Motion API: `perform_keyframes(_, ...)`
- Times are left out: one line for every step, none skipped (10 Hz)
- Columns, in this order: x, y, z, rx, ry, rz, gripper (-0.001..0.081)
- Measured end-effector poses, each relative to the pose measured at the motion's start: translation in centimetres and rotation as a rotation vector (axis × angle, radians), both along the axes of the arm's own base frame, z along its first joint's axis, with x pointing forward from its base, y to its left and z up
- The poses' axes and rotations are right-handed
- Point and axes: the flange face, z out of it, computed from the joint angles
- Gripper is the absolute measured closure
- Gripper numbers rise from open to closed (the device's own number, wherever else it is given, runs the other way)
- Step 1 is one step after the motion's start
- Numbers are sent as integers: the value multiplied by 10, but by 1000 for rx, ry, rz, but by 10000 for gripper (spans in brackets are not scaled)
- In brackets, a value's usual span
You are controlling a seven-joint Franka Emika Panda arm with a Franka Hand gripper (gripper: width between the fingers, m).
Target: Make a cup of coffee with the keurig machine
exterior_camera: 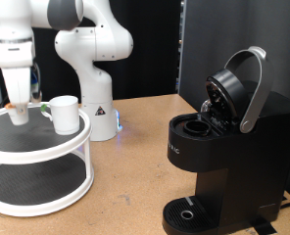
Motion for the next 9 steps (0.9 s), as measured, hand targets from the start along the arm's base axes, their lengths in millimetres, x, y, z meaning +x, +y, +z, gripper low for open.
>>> perform_keyframes(-1,-2,16,14,-5,17,378)
perform_keyframes(-2,-1,24,26,-1,34,378)
perform_keyframes(-3,-1,23,25,1,26,378)
perform_keyframes(-2,1,22,33,0,7,378)
perform_keyframes(2,7,22,59,-10,-19,378)
perform_keyframes(8,18,23,96,-22,-41,378)
perform_keyframes(16,31,27,135,-26,-51,378)
perform_keyframes(24,45,32,173,-37,-63,378)
perform_keyframes(33,59,37,205,-51,-78,378)
